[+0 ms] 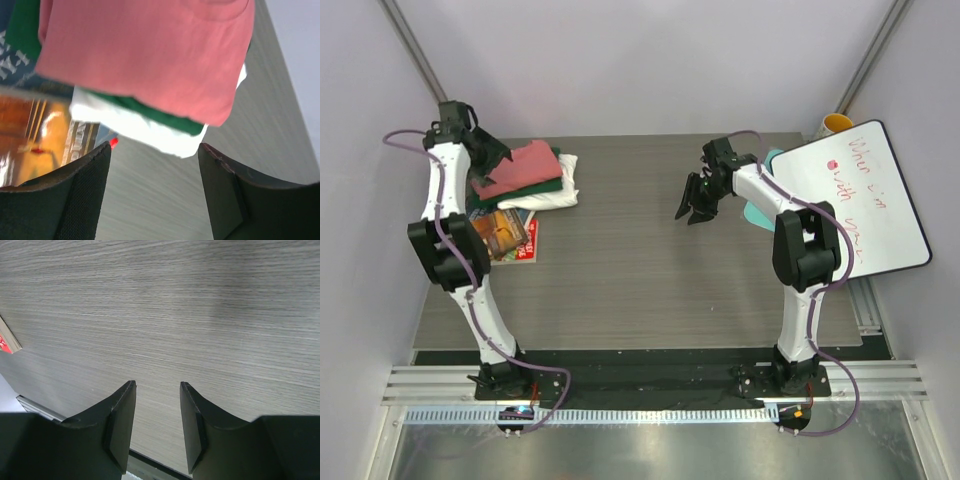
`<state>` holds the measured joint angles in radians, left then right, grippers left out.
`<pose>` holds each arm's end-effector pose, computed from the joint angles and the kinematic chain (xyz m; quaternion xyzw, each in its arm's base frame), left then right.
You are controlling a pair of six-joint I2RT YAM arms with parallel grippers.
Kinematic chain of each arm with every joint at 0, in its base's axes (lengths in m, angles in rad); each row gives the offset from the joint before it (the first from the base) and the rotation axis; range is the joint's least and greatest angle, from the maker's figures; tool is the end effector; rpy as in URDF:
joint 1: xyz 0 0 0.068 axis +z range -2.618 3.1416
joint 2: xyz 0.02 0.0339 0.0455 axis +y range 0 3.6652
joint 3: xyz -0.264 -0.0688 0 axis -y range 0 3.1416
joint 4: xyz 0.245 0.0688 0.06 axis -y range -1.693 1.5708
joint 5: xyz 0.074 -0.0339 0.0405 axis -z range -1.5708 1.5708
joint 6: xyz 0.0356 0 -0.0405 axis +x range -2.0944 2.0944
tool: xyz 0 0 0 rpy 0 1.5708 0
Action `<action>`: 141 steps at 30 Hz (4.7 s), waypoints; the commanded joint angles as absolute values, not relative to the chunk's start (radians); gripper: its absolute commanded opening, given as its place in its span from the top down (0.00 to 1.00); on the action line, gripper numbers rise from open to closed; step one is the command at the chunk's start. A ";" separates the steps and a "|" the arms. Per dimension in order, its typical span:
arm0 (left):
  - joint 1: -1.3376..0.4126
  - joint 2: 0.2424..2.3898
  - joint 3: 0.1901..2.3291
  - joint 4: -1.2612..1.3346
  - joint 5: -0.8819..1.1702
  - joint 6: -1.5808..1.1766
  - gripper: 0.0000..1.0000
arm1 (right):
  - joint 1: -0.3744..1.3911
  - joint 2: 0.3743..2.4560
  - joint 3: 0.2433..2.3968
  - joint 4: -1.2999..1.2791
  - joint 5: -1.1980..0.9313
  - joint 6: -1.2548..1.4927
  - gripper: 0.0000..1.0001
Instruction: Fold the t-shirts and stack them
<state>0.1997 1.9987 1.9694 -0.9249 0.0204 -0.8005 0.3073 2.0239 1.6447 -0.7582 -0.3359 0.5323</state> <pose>0.4310 0.0865 0.3171 -0.4542 0.8376 -0.0991 0.2870 0.4068 0.1414 0.2182 0.0724 0.9608 0.2355 0.1270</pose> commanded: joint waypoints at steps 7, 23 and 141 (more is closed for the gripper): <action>0.262 2.138 2.140 -1.022 0.163 -0.769 0.26 | 0.295 1.954 1.646 -0.772 -0.321 0.525 0.54; 0.261 2.213 2.125 -0.979 0.146 -0.718 0.27 | 0.295 1.947 1.634 -0.770 -0.316 0.535 0.53; -0.480 1.957 1.925 -1.153 0.414 -0.594 1.00 | 0.195 1.816 1.496 -0.723 -0.221 0.598 0.54</action>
<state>-0.4797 1.9392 1.9499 -1.0534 0.3614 -0.6273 0.1951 1.8782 1.4826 -0.7403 -0.2337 0.5907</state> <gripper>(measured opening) 0.039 0.463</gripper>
